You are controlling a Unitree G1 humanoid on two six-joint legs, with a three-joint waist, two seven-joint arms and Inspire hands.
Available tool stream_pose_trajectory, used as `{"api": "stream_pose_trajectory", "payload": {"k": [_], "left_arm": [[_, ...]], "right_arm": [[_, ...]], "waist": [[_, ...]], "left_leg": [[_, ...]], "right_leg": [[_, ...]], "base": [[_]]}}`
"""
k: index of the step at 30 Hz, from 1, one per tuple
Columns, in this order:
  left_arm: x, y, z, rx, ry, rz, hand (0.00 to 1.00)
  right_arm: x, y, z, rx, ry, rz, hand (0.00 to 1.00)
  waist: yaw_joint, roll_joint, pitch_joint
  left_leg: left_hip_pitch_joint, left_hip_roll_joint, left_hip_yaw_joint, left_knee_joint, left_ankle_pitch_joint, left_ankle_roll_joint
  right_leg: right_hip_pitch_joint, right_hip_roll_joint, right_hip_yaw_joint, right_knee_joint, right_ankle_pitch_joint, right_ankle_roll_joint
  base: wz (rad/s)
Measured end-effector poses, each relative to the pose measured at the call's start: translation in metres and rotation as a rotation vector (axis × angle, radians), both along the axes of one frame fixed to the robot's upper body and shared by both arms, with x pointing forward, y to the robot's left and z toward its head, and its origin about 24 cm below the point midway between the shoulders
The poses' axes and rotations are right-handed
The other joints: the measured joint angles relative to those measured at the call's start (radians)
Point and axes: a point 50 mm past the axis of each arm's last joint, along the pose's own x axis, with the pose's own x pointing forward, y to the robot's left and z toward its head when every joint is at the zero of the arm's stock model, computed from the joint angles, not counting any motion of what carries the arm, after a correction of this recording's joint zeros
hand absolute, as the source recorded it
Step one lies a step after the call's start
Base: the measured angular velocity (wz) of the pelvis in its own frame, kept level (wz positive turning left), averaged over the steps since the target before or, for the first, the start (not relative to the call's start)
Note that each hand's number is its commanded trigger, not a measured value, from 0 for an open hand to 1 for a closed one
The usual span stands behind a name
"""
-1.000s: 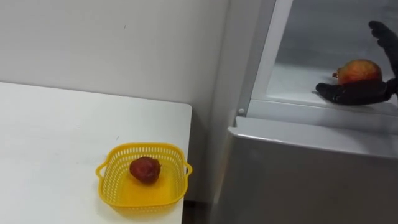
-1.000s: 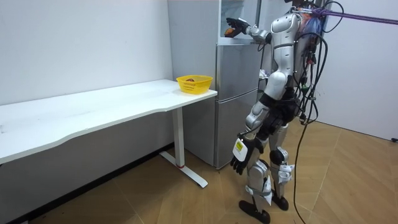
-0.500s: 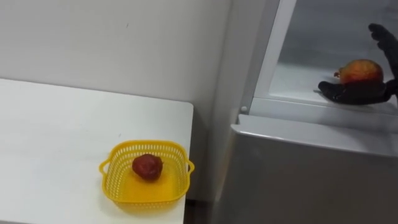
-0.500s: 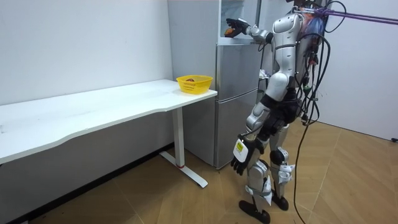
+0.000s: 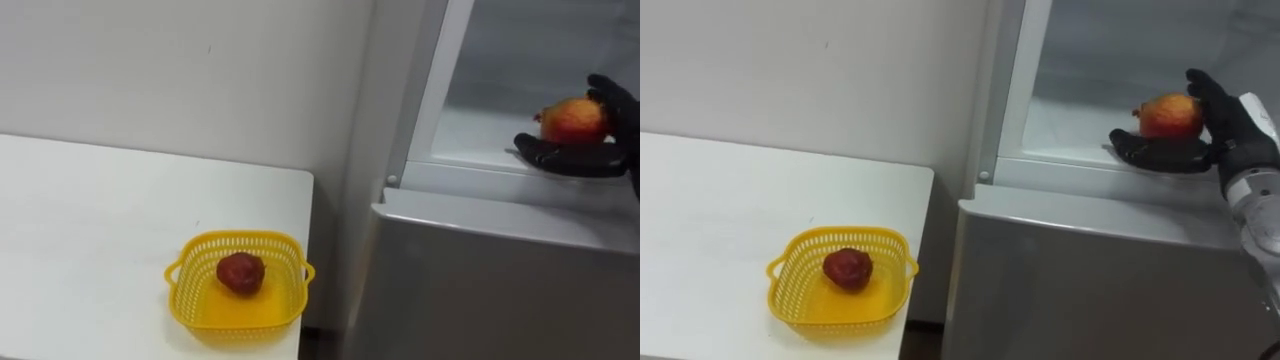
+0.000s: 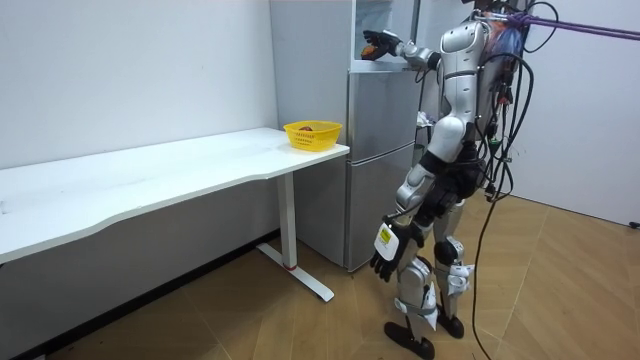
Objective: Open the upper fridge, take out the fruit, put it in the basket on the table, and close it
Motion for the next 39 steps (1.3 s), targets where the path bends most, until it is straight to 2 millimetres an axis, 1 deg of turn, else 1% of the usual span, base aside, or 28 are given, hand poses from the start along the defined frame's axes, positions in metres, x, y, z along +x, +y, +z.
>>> {"api": "stream_pose_trajectory", "payload": {"k": [2,10,11,12,13,19,26,29,31,35,39], "left_arm": [[-0.003,0.000,0.000,-0.005,0.018,0.006,0.00],[-0.005,0.000,-0.001,-0.020,0.050,0.017,0.00],[-0.005,0.000,-0.001,-0.020,0.050,0.018,0.00],[-0.005,0.000,-0.001,-0.021,0.051,0.020,0.00],[-0.005,0.001,-0.001,-0.021,0.051,0.025,0.00],[-0.005,0.001,-0.001,-0.021,0.053,0.030,0.00],[-0.005,0.001,-0.001,-0.024,0.056,0.029,0.00],[-0.005,0.002,0.000,-0.020,0.056,0.028,0.00],[-0.005,0.002,0.000,-0.020,0.056,0.027,0.00],[-0.004,0.002,0.000,-0.018,0.052,0.027,0.00],[-0.005,0.003,0.000,-0.012,0.058,0.029,0.00]], "right_arm": [[0.002,-0.001,0.000,0.016,0.027,0.019,0.00],[0.006,-0.003,0.000,0.035,0.066,0.040,0.00],[0.006,-0.003,0.000,0.035,0.066,0.041,0.41],[0.006,-0.002,0.000,0.036,0.067,0.043,0.54],[0.006,-0.002,0.001,0.037,0.071,0.048,1.00],[0.008,-0.004,0.001,0.048,0.091,0.049,1.00],[0.004,-0.013,0.007,0.031,0.072,0.005,1.00],[0.004,-0.014,0.007,0.030,0.067,-0.002,1.00],[0.004,-0.014,0.008,0.030,0.066,-0.003,1.00],[0.004,-0.014,0.008,0.033,0.065,-0.005,1.00],[0.005,-0.013,0.010,0.028,0.065,0.000,1.00]], "waist": [[-0.001,0.003,-0.0016],[0.000,0.004,-0.0011],[0.000,0.004,-0.0011],[0.000,0.004,-0.0010],[0.000,0.004,-0.0011],[0.000,0.000,-0.0017],[0.001,-0.004,0.0001],[0.001,-0.009,0.0034],[0.001,-0.013,0.0043],[0.002,-0.016,0.0025],[0.004,-0.014,0.0040]], "left_leg": [[0.009,0.000,0.000,-0.004,0.000,0.000],[0.019,0.001,0.000,-0.003,0.001,-0.001],[0.019,0.001,0.000,-0.003,0.001,-0.001],[0.019,0.001,0.000,-0.003,0.001,-0.001],[0.020,0.001,0.000,-0.003,0.001,-0.001],[0.020,0.001,0.000,-0.003,0.001,-0.001],[0.021,0.001,0.000,-0.003,0.001,-0.001],[0.022,0.001,0.001,-0.004,0.001,-0.001],[0.022,0.001,0.000,-0.004,0.001,-0.001],[0.022,0.001,0.000,-0.004,0.000,-0.001],[0.023,0.001,-0.001,-0.004,0.000,-0.001]], "right_leg": [[0.007,0.000,-0.001,0.000,0.000,0.000],[0.017,0.000,-0.002,0.000,0.000,0.000],[0.018,0.000,-0.002,0.000,0.000,0.000],[0.018,0.000,-0.002,0.000,0.000,0.000],[0.018,0.001,-0.002,0.000,0.000,0.000],[0.018,0.000,-0.002,0.000,0.000,0.000],[0.019,0.000,-0.003,0.000,0.000,0.000],[0.019,0.001,-0.003,0.000,0.000,0.000],[0.019,0.001,-0.003,0.000,0.000,0.000],[0.019,0.001,-0.003,0.000,0.000,0.000],[0.020,0.001,-0.003,0.000,0.000,0.000]], "base": [[0.00],[0.00],[0.00],[0.00],[0.00],[0.00],[0.00],[0.00],[0.00],[0.00],[0.00]]}}
